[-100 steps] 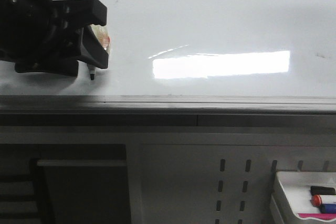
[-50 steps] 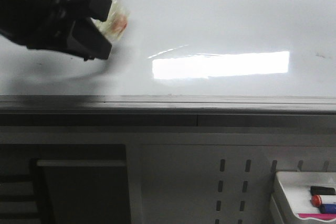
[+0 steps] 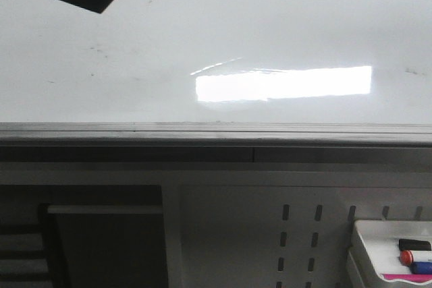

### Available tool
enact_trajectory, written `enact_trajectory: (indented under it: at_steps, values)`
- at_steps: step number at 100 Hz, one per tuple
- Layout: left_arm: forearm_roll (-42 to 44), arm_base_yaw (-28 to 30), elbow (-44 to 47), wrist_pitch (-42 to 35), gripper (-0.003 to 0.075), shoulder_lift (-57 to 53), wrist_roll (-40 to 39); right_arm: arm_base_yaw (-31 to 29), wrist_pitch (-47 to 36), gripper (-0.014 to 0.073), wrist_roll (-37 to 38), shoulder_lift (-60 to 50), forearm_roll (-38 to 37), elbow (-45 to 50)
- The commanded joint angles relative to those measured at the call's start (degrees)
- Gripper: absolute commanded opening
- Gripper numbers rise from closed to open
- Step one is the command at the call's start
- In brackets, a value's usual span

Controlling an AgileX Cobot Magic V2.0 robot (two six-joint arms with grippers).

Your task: Write number 4 on whiteboard

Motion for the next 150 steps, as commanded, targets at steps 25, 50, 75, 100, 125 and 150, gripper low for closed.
enact_trajectory:
  at_steps: [25,50,75,100,125,150]
  values:
    - [-0.5,-0.6,-1.9,2.2,-0.002,-0.6,0.2,4.2,-10.2,0.0418,-0.8,6.7,2.4,-2.0]
    - [-0.5,-0.6,-1.9,2.1,-0.002,-0.4,0.2,7.1,-14.7,0.0418,-0.8,10.2,2.7,-2.0]
    - [-0.5,-0.6,-1.9,2.1,-0.002,-0.4,0.2,7.4,-18.6,0.0417,-0.8,14.8,2.8,-2.0]
    - [-0.5,-0.6,-1.9,2.1,-0.002,-0.4,0.2,7.4,-20.0,0.0361,-0.8,15.9,4.9,-2.0]
    - [-0.5,-0.6,-1.9,2.1,-0.002,-0.4,0.2,7.4,-20.0,0.0163,-0.8,16.0,5.8,-2.0]
    - [-0.5,-0.6,-1.9,2.1,-0.002,-0.4,0.2,7.4,-17.3,0.0071,-0.8,18.6,5.8,-2.0]
